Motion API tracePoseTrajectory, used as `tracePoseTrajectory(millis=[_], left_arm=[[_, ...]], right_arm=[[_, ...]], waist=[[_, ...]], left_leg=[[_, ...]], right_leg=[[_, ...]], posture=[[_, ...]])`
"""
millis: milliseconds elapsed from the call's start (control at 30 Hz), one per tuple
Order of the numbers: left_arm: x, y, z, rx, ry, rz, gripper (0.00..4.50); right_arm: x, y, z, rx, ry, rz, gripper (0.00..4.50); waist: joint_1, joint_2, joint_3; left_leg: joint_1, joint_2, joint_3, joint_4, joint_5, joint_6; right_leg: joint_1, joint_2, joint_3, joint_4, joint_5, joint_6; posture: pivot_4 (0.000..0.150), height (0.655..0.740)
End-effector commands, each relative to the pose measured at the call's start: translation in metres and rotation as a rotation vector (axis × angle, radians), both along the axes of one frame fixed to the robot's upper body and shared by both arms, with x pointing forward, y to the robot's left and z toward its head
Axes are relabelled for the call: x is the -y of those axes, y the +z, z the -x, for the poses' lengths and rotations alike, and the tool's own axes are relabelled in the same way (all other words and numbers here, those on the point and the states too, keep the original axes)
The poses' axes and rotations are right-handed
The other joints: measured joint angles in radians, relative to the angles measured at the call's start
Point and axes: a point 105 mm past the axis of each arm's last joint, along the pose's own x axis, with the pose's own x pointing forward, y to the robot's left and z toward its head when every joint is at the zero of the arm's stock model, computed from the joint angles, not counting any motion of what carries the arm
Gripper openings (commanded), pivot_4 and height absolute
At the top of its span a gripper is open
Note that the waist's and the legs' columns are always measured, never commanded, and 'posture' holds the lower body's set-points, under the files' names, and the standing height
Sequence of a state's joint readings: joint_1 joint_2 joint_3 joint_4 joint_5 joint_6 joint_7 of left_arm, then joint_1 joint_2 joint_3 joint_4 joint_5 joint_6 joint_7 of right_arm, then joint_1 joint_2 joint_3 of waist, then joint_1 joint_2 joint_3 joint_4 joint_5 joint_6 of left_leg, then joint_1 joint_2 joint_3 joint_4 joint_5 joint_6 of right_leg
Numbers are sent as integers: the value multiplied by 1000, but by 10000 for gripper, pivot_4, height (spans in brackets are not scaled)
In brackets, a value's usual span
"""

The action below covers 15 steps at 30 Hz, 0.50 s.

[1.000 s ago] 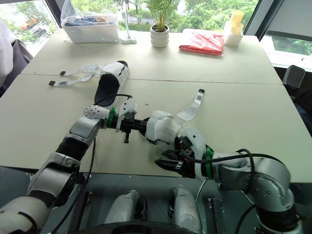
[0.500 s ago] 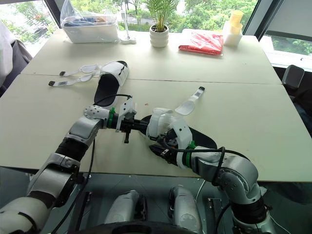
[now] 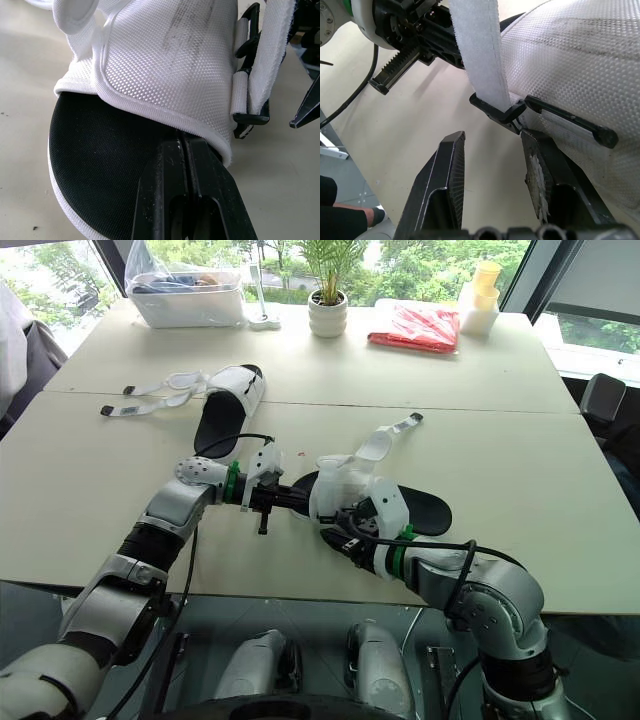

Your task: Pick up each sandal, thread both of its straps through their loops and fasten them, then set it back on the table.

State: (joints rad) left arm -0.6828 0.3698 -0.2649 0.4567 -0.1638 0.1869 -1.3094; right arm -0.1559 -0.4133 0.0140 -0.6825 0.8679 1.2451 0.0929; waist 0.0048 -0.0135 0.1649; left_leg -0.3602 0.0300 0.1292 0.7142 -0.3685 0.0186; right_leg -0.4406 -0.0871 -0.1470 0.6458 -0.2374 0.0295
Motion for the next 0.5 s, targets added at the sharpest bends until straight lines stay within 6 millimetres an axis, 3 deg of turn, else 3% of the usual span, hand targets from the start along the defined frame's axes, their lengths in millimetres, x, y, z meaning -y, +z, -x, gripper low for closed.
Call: tracePoseTrajectory(millis=[33,400,500], left_arm=[[1,-6,1,-9,-16,-31,0],[2,-4,0,-4,-14,-27,0],[1,-3,-1,-3,-10,-26,0]], right_arm=[[10,18,-9,93,-44,-10,18625],[-16,17,-13,81,57,-83,18625],[-19,11,-13,58,61,-85,10048]], waist=[[0,0,0],[-19,0,0],[-21,0,0]], left_leg=[[0,0,0,0,0,0],[1,0,0,0,0,0],[1,0,0,0,0,0]], right_leg=[[0,0,0,0,0,0],[0,0,0,1,0,0],[0,0,0,1,0,0]], posture=[[1500,7288],[1500,7288],[1500,7288]])
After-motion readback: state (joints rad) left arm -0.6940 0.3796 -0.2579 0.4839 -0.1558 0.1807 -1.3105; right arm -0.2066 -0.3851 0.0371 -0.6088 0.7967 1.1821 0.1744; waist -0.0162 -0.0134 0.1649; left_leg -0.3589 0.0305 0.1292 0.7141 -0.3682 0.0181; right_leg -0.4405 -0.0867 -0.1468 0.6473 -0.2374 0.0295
